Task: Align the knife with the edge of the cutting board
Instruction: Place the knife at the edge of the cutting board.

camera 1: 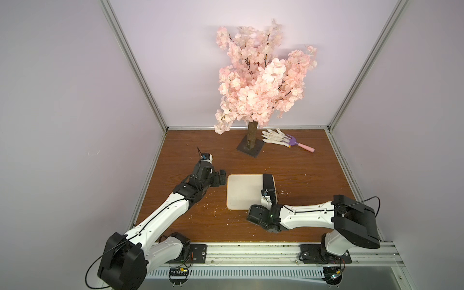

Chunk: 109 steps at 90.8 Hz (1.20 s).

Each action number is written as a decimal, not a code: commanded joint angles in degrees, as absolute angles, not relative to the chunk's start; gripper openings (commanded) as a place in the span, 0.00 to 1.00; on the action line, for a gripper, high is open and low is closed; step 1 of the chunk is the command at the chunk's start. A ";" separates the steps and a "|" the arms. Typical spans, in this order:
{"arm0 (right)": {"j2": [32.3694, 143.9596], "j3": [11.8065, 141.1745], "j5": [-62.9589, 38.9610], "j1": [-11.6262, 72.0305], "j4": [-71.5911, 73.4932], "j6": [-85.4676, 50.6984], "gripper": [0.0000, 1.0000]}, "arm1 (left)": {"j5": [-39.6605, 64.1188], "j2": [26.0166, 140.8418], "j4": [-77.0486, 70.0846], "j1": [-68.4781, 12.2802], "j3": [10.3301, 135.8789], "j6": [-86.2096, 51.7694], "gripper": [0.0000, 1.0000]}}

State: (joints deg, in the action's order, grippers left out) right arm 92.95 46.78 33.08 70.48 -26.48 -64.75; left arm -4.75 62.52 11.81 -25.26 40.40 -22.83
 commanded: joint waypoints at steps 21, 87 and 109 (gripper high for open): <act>92.09 46.32 35.26 69.17 -26.06 -63.31 0.20 | -5.89 62.93 13.18 -25.93 41.92 -21.97 1.00; 90.95 45.92 35.73 67.94 -27.49 -63.23 0.21 | -5.97 63.44 13.18 -25.93 42.00 -22.00 1.00; 91.70 46.18 34.95 67.97 -26.15 -61.79 0.21 | -5.98 63.46 13.18 -25.93 42.01 -21.89 1.00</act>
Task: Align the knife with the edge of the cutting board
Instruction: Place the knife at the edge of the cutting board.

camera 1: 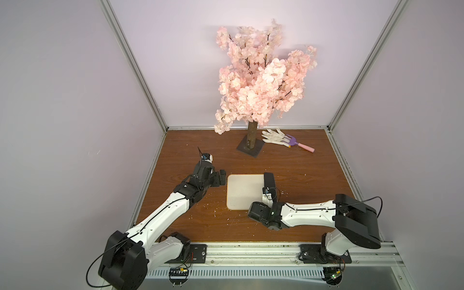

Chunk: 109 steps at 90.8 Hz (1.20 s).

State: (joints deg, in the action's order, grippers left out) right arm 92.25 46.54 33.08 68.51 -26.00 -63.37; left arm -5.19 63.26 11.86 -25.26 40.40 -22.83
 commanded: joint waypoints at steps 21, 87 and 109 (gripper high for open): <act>92.88 46.41 34.02 68.10 -25.23 -60.83 0.22 | -6.00 63.41 13.14 -25.93 42.01 -21.88 1.00; 92.68 45.97 34.30 68.63 -25.74 -62.72 0.42 | -6.06 63.02 13.27 -25.93 42.01 -21.97 1.00; 91.54 46.30 34.53 68.95 -26.10 -62.94 0.47 | -6.15 62.92 13.27 -25.97 41.96 -21.98 1.00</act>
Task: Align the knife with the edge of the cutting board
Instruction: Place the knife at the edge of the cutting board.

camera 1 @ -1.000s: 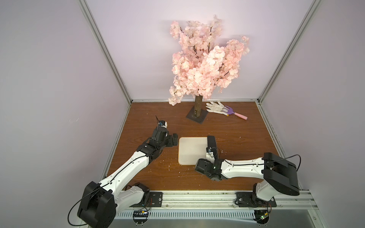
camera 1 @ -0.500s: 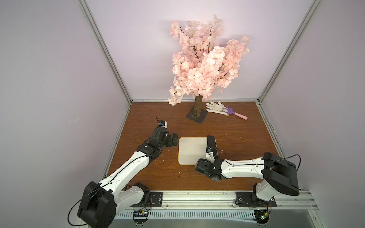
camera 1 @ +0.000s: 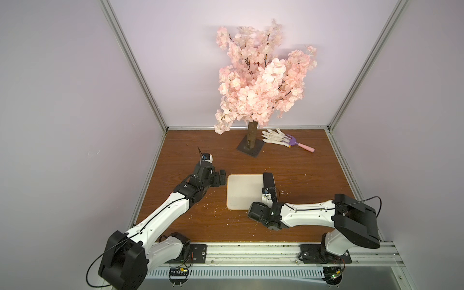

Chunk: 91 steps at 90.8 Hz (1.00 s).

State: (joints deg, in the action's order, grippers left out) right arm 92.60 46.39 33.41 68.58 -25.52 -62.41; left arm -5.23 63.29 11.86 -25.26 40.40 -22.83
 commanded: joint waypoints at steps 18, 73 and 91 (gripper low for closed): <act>88.53 46.99 34.54 69.80 -26.78 -61.92 0.55 | -6.24 62.88 13.27 -25.93 41.99 -21.95 1.00; 80.05 47.26 34.48 69.87 -26.11 -57.38 0.99 | -6.98 62.43 13.45 -25.93 42.06 -21.73 1.00; 77.28 46.29 34.17 69.37 -23.99 -54.59 0.99 | -7.26 61.39 13.01 -25.93 41.81 -21.61 1.00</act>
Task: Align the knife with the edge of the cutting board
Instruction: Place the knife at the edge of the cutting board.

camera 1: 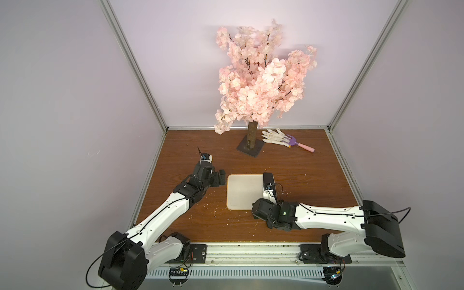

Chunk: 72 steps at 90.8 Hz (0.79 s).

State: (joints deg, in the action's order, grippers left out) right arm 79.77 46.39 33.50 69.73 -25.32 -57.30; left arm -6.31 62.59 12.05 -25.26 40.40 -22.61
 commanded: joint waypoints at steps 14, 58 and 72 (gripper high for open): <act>75.21 44.38 31.49 67.52 -19.32 -51.81 0.99 | -6.45 62.13 12.96 -25.93 42.03 -21.41 1.00; 71.79 43.04 25.25 58.50 -14.31 -44.85 0.99 | -2.55 60.48 9.59 -27.12 40.41 -20.87 1.00; 72.06 42.81 23.22 55.68 -13.12 -42.92 0.99 | -2.64 60.40 8.91 -29.00 40.22 -20.34 1.00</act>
State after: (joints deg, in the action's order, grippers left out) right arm 72.88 42.61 25.28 57.34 -14.96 -46.00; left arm -3.38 61.32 10.11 -27.31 40.40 -21.52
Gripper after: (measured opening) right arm 0.990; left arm 0.998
